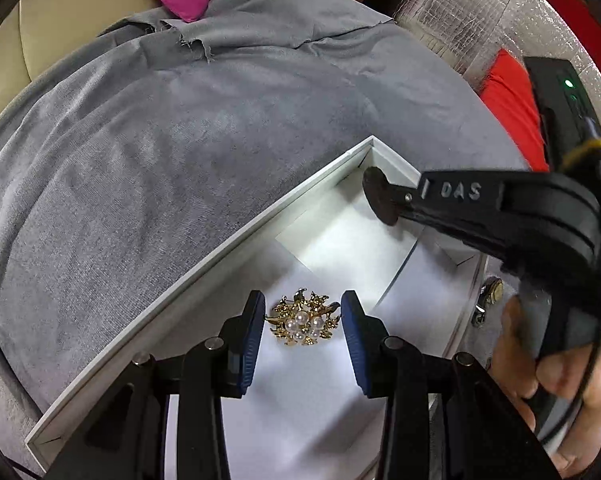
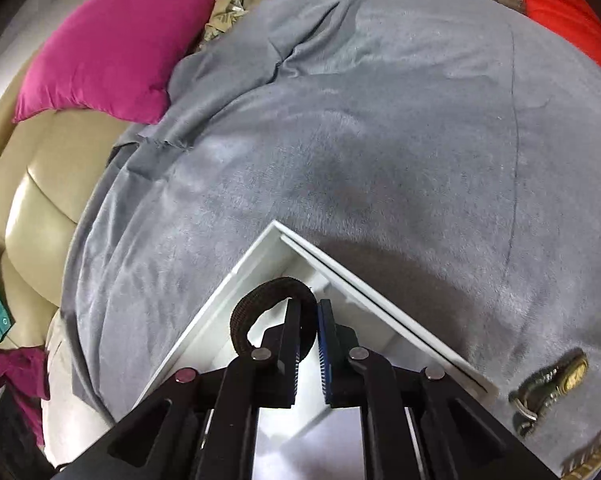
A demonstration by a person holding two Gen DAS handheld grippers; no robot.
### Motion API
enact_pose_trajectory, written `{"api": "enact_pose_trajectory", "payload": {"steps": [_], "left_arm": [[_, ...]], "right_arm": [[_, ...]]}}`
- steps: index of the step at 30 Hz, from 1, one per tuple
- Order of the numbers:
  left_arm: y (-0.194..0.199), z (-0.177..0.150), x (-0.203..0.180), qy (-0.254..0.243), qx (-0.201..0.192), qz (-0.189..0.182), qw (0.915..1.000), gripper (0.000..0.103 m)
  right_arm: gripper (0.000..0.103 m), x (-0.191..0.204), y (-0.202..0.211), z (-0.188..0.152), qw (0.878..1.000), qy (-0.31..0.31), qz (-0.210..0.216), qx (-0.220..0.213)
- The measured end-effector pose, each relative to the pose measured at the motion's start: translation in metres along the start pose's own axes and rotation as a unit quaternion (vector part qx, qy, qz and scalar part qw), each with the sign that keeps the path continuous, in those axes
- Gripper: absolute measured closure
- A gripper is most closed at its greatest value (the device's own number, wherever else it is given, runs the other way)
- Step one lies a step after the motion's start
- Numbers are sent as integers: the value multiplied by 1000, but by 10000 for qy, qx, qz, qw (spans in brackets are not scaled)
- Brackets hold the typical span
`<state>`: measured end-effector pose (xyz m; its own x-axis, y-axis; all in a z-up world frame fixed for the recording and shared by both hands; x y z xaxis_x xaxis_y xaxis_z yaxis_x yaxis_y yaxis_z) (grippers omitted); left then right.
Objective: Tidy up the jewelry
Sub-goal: 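Carry the brooch and brown hair tie into the white box and release both, then grasp the beige claw clip with the right tool while the left tool grasps the gold watch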
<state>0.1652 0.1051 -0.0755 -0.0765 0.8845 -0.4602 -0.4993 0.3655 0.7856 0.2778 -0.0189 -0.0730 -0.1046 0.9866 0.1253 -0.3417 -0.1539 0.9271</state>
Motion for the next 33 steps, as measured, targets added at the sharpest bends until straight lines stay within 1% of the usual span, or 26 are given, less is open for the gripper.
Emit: {"api": "enact_pose_trajectory", "payload": {"steps": [6,9,10,12,13,14,18,20,23,26,29,31,33], "left_arm": [[-3,0,5,115,70,4,9999,62],[-1,1,6,150,40,-51,9999,62],[0,2,6,146,5,-74,9999,62],[3,4,6,101,-39,-186,9998,62],[5,5,5,69,-76,-195,9998,62],[6,5,4,40,-103,-187,9998,62],[15,5,-7,-146,-294,-293,9990,62],[20,3,-14,-265,-384,-343,9983,62],[27,0,-29,-550,-580,-297,9964,62],[33,-6,-43,-837,-760,-245,9933,62],[35,-15,-64,-1180,-851,-254,9890,61],[32,-22,-78,-1386,-842,-280,9864,58],[28,-30,-92,-1553,-781,-309,9843,56]], "right_arm": [[91,7,-1,7,9996,117,-262,31],[89,5,0,7,9997,67,-213,66],[89,3,1,6,9998,18,-154,86],[82,-2,4,4,9999,-32,-40,114],[74,-4,7,2,9999,-53,-11,114],[69,-6,10,0,9999,-87,16,90],[68,-21,38,-10,9982,-286,500,-180],[68,-31,59,-18,9960,-386,688,-410],[68,-57,93,-37,9925,-548,756,-794],[68,-104,126,-65,9854,-948,818,-1150],[68,-160,155,-100,9748,-1511,749,-1457],[68,-193,166,-121,9679,-1885,602,-1551],[69,-223,170,-142,9623,-2219,440,-1508]]}}
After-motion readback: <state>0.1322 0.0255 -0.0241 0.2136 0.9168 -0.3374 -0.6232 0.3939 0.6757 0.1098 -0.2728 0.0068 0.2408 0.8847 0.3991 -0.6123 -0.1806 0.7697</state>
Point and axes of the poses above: each gripper's, at about its wrist camera, not at the fingertips, and y roughly against the way its jaws point, x to its left, z to its top, the point moved 1 cm from there along -y, roughly the way its jaws point, and after that the axes turned 11 degrees about -z, right-handed, at the moved point
